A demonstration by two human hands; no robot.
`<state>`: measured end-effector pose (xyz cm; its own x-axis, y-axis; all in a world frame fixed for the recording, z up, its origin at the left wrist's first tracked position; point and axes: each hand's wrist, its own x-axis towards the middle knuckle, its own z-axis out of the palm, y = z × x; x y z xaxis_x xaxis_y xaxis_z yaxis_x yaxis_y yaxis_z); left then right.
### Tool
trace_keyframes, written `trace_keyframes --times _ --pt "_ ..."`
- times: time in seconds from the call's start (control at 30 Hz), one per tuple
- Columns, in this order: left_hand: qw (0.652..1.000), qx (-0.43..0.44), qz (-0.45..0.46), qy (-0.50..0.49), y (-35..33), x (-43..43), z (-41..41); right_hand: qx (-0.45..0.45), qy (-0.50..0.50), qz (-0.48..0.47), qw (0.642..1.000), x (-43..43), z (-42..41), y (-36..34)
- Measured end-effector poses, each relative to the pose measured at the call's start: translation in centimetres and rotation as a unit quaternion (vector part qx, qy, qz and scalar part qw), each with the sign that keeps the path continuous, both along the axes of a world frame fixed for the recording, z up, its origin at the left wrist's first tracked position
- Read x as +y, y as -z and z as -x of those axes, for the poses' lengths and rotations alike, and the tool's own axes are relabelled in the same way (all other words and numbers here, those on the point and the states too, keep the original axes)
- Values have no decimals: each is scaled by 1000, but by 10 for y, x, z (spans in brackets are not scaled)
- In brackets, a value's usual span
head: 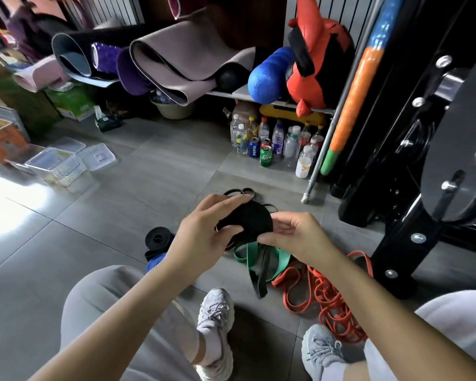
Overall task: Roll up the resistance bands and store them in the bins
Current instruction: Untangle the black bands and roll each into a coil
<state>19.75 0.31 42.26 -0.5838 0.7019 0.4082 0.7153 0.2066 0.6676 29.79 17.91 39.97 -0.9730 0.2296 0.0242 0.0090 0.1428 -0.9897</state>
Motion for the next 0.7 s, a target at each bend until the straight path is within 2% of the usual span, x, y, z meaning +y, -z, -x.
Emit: trace_keyframes --times 0.1,0.23,0.3,0.4,0.47,0.5,0.6,0.7 --pt "994 -103 -41 -17 1 3 0 25 24 48 998 3 0 1" --pt "962 -258 -92 -10 2 9 -5 44 34 21 998 2 3 -6" --pt "962 -264 -71 -5 4 11 -5 41 32 -9 999 1 3 -9" --pt "991 -121 60 0 0 9 3 24 21 -61 998 5 2 -10" --pt "984 28 176 -12 -5 8 6 9 8 -103 995 6 2 -11" --pt "974 96 207 -5 -8 8 6 0 3 -120 993 6 3 -11" --pt "947 218 225 76 -9 11 6 -8 -1 -141 990 2 5 -8" --pt "954 226 177 83 -7 11 9 8 9 -110 994 1 3 -6"
